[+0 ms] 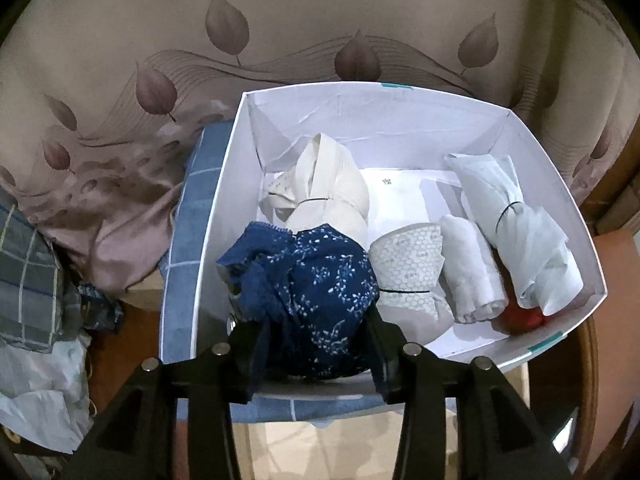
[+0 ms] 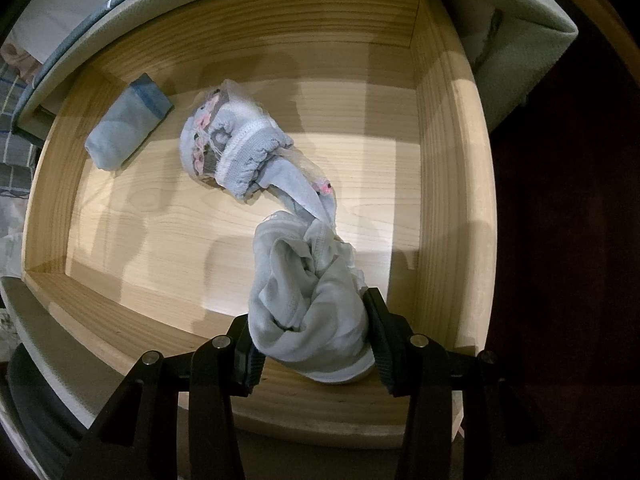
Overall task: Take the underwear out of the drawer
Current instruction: 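Open the left tool to drop the navy underwear into the box, then withdraw the left tool from the box back to the drawer front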
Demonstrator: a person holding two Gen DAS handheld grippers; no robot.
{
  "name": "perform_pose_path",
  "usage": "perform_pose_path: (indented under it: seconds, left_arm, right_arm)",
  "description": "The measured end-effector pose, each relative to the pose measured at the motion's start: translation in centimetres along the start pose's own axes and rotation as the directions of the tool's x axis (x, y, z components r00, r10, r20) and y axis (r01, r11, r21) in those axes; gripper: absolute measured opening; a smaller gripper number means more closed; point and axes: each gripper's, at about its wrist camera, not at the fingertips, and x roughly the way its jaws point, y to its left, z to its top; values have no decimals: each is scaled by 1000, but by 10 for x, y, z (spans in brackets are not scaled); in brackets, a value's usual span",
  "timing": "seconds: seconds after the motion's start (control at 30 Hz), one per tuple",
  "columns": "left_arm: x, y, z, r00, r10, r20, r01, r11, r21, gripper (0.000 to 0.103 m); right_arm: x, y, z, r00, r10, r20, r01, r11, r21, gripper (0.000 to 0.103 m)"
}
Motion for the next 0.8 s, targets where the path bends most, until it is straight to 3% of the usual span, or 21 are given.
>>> perform_pose_path:
  seconds: [0.07,0.3,0.43,0.6,0.8]
  left_arm:
    - [-7,2,-1,1000,-10,16,10,1000,-4,54]
    - [-33,10,-12,998,-38,44,38,999,-4,55]
    - [-54,21,-33,996,-37,82,39,999,-16,63]
    - [-67,35,-61,996,-53,71,56,998,-35,63]
    - [-71,49,-106,998,-23,58,26,999,-47,63]
  right_arm:
    - [0,2,0,1000,-1,1,1,1000,1,43]
    - [0,3,-1,1000,-3,1,3,1000,1,43]
    - [0,2,-1,1000,-5,0,5,1000,2,43]
    - [3,5,1,1000,-11,-2,11,1000,3,43]
    - [6,10,2,999,-34,-15,34,999,-7,44]
